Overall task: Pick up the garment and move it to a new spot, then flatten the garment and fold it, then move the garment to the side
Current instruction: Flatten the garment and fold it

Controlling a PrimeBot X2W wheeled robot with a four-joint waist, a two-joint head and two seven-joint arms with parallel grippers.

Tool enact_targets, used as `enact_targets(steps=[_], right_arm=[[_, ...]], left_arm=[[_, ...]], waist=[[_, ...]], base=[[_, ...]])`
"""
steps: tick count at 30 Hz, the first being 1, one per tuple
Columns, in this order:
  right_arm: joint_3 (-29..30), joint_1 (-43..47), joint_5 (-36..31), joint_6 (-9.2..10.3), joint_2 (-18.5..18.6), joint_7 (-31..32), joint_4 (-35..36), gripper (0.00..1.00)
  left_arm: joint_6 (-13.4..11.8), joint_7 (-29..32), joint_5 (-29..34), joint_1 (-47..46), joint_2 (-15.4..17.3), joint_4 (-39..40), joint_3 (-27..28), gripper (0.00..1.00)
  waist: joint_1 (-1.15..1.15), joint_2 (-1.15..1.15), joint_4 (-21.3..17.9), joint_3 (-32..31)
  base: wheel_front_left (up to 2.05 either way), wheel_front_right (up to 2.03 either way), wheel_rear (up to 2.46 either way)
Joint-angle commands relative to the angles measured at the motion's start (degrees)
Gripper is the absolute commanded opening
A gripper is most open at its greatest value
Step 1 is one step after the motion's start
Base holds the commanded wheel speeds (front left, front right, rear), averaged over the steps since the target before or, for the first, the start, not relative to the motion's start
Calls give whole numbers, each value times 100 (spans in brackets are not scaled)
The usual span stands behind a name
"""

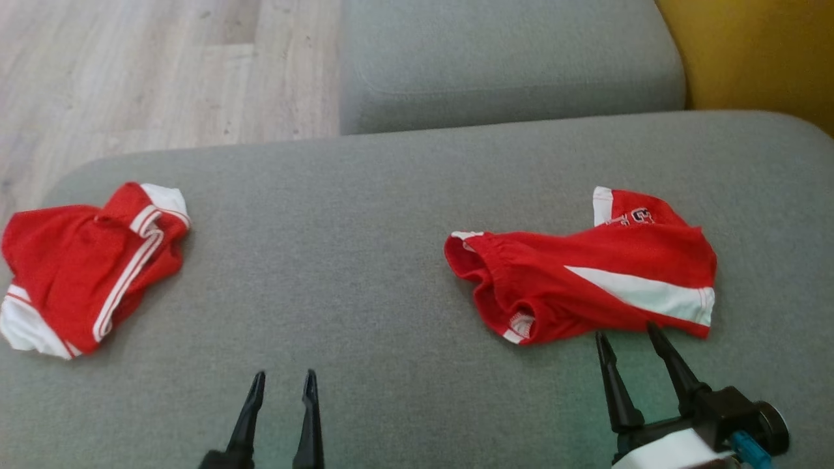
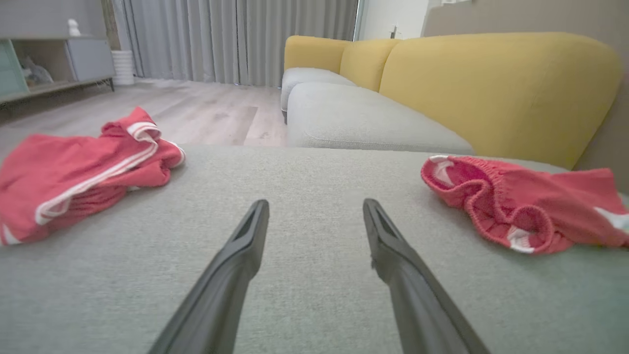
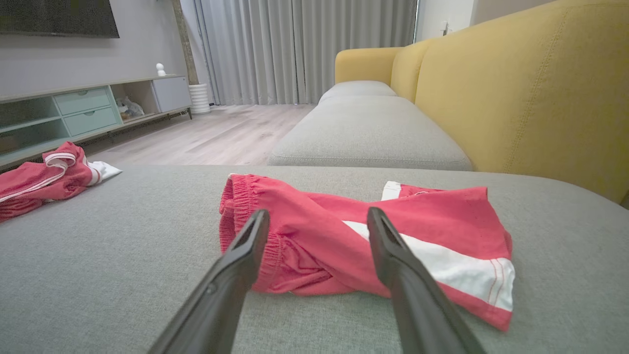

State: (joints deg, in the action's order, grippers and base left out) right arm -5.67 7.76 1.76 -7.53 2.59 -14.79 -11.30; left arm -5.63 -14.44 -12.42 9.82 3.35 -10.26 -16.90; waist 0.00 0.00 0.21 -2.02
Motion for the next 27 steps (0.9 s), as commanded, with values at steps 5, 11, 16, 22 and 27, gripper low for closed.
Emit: enact_targets(steps=[5,11,16,22,27], right_arm=[[-213,-339,-83,4,29,-21,224,100],[-352,-651,-205,4,29,-21,263,100],[-454,-871,-297,4,29,-21,267,100],[-478,-1029,-325,4,29,-21,286,100],[-516,-1093,-308,4,29,-21,283,100]], left_arm=[[271,-56,-1350,-936,-47,32,-184,100],[598,465,-3143,-2079,-47,-178,-721,100],[564,1159,-4922,-2871,-47,-255,-1019,100],[301,1815,-6710,-3474,-47,-364,-1211,100],[218,1852,-7246,-3720,-47,-589,-1207,100]], waist=[[0,0,-278,354],[0,0,-647,879],[0,0,-933,1223],[0,0,-1217,1486],[0,0,-1398,1564]], base=[[0,0,0],[0,0,0],[0,0,0],[0,0,0],[0,0,0]])
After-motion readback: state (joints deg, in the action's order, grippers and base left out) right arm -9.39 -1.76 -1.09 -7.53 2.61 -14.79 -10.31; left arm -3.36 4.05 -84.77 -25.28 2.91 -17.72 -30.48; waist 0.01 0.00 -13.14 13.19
